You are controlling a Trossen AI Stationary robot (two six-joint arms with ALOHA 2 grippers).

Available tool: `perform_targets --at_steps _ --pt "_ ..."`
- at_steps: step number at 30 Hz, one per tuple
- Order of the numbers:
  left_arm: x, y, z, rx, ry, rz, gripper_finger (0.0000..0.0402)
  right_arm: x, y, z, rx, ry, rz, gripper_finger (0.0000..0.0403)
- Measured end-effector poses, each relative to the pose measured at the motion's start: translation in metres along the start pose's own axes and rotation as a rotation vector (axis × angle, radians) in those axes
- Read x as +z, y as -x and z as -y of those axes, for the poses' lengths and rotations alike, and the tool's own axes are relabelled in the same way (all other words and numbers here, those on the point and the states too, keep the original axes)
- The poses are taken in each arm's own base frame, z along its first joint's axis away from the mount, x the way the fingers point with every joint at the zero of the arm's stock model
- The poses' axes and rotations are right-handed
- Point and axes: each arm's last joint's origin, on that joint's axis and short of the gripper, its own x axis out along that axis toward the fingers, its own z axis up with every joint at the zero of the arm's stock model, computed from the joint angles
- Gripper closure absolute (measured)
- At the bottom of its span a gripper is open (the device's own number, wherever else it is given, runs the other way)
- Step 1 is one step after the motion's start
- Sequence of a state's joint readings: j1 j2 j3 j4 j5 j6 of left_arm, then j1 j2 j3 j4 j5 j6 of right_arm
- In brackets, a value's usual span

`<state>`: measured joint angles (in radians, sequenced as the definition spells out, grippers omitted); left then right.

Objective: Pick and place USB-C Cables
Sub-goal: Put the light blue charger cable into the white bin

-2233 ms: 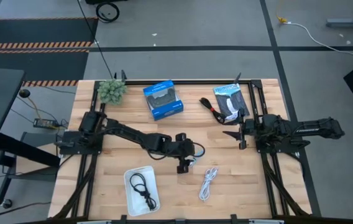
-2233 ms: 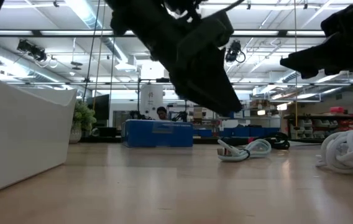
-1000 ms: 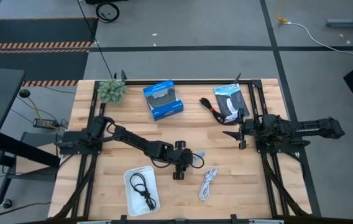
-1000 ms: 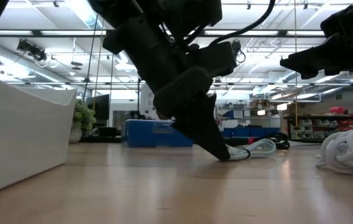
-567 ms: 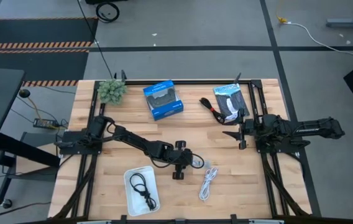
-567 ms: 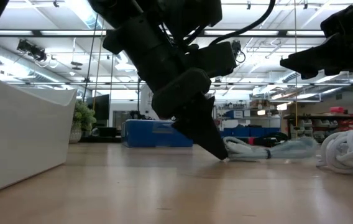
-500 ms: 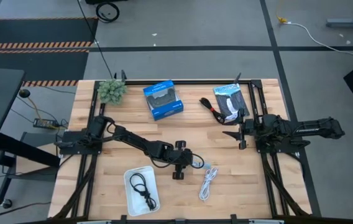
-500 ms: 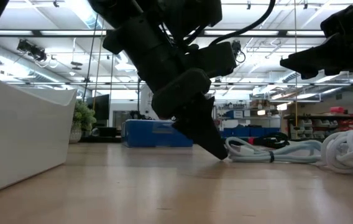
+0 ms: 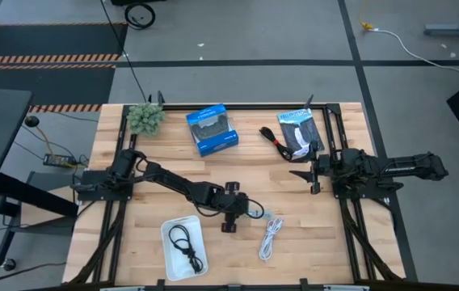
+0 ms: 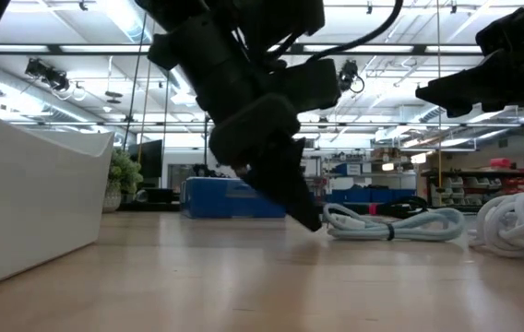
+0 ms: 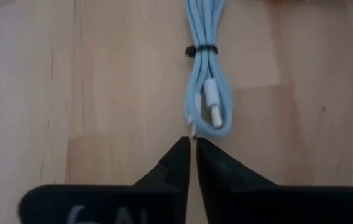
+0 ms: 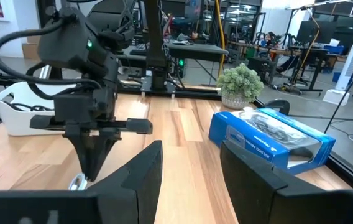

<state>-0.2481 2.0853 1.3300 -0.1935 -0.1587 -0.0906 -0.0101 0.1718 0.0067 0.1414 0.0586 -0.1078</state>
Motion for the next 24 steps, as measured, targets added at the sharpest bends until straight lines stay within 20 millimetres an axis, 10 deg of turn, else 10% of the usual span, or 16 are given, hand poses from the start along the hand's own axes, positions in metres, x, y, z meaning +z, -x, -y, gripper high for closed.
perform_targets --at_steps 16,24 --pt "-0.003 0.001 0.004 -0.046 0.02 -0.029 0.0182 0.0 0.0 0.0 0.0 0.0 0.0 0.0234" --pt "0.009 0.001 0.006 -0.14 0.088 0.078 0.0159 0.0 0.0 0.0 0.0 0.0 0.0 0.0234"
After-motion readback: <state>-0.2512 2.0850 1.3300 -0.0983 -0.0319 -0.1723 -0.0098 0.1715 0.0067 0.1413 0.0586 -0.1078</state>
